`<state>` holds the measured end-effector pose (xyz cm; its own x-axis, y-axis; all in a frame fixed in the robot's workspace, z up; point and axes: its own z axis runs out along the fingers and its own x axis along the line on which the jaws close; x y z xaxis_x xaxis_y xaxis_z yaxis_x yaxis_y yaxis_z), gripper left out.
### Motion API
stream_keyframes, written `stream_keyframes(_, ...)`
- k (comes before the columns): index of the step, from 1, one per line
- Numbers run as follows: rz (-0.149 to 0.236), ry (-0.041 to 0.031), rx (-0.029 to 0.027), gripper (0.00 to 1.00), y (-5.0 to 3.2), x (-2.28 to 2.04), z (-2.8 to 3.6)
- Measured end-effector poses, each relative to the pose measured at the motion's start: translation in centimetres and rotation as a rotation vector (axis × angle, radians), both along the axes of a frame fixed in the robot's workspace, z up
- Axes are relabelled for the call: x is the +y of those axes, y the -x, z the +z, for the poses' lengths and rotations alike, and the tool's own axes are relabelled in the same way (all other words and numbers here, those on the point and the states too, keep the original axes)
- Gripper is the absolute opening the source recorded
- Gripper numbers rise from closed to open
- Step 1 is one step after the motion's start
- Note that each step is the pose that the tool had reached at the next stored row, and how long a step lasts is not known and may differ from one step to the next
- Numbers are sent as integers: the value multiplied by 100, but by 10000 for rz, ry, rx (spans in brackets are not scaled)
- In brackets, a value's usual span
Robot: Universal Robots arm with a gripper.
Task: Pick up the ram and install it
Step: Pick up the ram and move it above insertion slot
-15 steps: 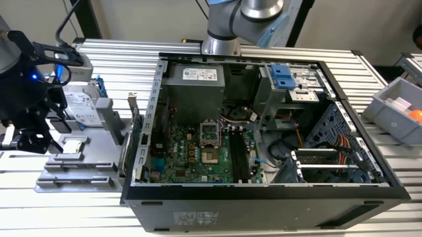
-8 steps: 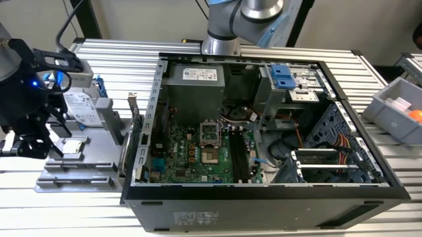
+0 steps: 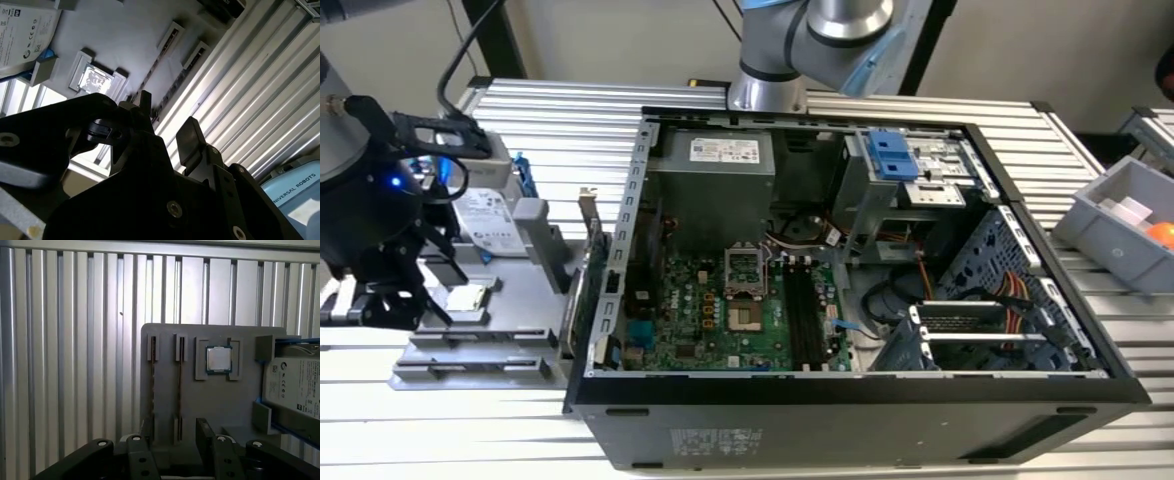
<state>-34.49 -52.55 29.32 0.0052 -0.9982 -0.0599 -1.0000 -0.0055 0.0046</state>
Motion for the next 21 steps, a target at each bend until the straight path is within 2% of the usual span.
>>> stream_keyframes(12,-39,32,-1,100,0,0,-177)
stream_keyframes(21,-49,65,-2,100,0,-17,-317)
